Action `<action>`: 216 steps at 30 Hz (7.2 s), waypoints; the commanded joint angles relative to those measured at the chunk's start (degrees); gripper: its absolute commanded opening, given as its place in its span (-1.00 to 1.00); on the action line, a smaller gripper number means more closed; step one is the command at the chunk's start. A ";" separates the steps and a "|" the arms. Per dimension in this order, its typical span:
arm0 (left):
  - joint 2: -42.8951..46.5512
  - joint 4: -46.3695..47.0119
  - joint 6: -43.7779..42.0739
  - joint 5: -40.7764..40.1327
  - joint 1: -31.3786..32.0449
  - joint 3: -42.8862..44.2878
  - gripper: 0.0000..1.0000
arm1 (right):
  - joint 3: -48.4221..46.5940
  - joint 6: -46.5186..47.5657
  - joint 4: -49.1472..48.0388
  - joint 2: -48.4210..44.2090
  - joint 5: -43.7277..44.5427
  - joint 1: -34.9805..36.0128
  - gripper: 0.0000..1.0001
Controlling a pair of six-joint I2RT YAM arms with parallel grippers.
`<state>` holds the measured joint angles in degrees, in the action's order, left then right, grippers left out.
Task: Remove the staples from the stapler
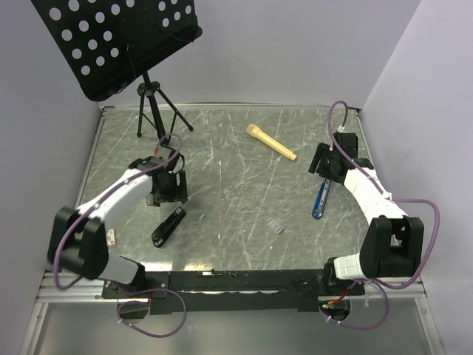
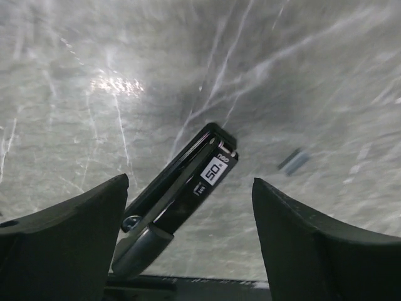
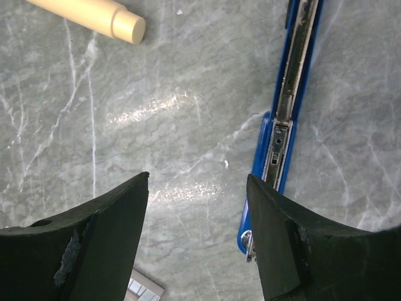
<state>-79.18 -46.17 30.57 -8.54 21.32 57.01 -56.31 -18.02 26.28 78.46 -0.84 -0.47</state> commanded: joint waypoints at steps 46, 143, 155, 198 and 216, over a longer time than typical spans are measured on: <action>1.90 3.97 -6.40 29.17 4.95 14.62 -0.98 | 14.64 -8.86 -33.27 -15.52 -47.84 15.64 0.43; 13.34 52.41 17.77 45.71 12.78 -11.66 -0.98 | 19.05 -3.16 -35.42 -14.04 -26.15 39.93 0.20; 13.26 50.57 16.54 46.33 12.78 -13.86 -0.98 | 15.89 -11.42 -31.56 -9.29 -9.70 38.62 -0.03; 7.03 36.78 -1.56 50.46 19.81 -12.54 -0.98 | 15.89 -21.27 -38.93 -0.77 -14.09 22.45 -0.03; -4.40 28.33 -8.59 45.81 23.59 -3.49 -0.98 | 12.55 -20.74 -44.57 0.38 -22.01 22.35 0.01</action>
<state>-82.50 -18.79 26.48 36.16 43.66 49.12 -39.05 -39.35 -13.39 79.33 -16.23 20.71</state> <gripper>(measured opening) 0.346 0.502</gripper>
